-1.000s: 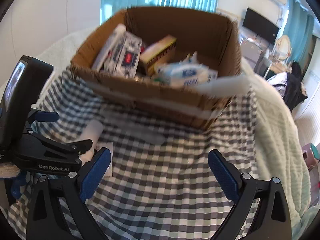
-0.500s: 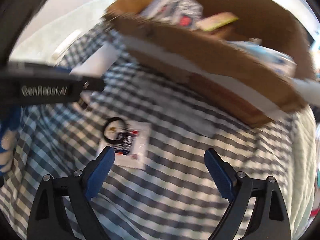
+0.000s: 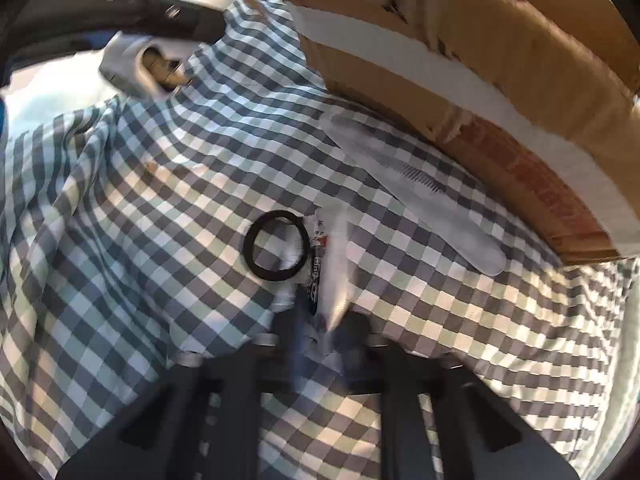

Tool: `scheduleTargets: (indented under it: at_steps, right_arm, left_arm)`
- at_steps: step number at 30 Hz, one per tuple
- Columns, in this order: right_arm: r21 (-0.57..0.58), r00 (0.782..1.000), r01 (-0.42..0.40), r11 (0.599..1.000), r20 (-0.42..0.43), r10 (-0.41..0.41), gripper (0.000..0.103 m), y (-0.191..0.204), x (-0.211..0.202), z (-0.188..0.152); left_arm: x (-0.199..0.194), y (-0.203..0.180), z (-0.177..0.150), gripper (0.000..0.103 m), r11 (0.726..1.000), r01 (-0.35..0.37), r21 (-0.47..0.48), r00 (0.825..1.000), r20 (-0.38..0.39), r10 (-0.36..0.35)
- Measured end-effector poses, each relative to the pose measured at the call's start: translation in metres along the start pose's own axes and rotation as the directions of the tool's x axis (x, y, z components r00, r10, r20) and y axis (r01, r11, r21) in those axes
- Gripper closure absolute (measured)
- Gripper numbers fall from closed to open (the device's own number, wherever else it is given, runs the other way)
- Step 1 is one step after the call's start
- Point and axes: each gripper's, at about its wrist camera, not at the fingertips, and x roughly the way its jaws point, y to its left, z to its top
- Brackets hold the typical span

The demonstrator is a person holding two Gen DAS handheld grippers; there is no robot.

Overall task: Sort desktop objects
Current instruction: 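Grasp the white plastic bottle with the left tool while the right tool grasps the white-and-black packet, then carry the white bottle and packet up over the cardboard box with both tools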

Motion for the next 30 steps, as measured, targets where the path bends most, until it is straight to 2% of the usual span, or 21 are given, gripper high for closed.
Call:
scheduleTargets:
  at_steps: [4,9,12,16,21,24,27,30]
  right_arm:
    - [0.032,0.998,0.011,0.999,0.058,-0.013,0.1,-0.003,-0.022,-0.005]
    - [0.086,0.988,0.023,0.996,0.152,-0.036,0.1,-0.016,-0.058,-0.01]
    - [0.098,0.975,0.053,0.994,0.212,-0.073,0.1,-0.014,-0.077,-0.006]
    - [0.137,0.945,0.098,0.986,0.299,-0.136,0.1,-0.018,-0.102,-0.006]
    - [0.203,0.891,0.128,0.971,0.406,-0.202,0.1,-0.032,-0.128,-0.01]
    - [0.24,0.853,0.147,0.96,0.46,-0.246,0.1,-0.037,-0.145,-0.012]
    - [0.271,0.799,0.152,0.95,0.532,-0.28,0.1,-0.035,-0.158,-0.012]
    - [0.306,0.731,0.151,0.94,0.606,-0.315,0.1,-0.035,-0.178,-0.015]
  left_arm:
    - [-0.008,-0.001,0.008,0.059,1.0,-0.016,0.024,0.997,0.078,0.014]
    - [-0.025,-0.007,0.013,0.059,0.998,0.011,0.066,0.987,0.162,-0.021]
    - [-0.035,-0.022,0.014,0.059,0.994,0.048,0.099,0.974,0.218,-0.068]
    - [-0.058,-0.036,0.014,0.059,0.987,0.061,0.147,0.944,0.314,-0.105]
    - [-0.076,-0.045,0.014,0.059,0.982,0.06,0.179,0.912,0.389,-0.126]
    - [-0.083,-0.049,0.015,0.059,0.982,0.062,0.18,0.902,0.41,-0.133]
    - [-0.09,-0.053,0.016,0.059,0.981,0.076,0.178,0.891,0.43,-0.147]
    - [-0.102,-0.058,0.019,0.059,0.979,0.086,0.184,0.87,0.465,-0.163]
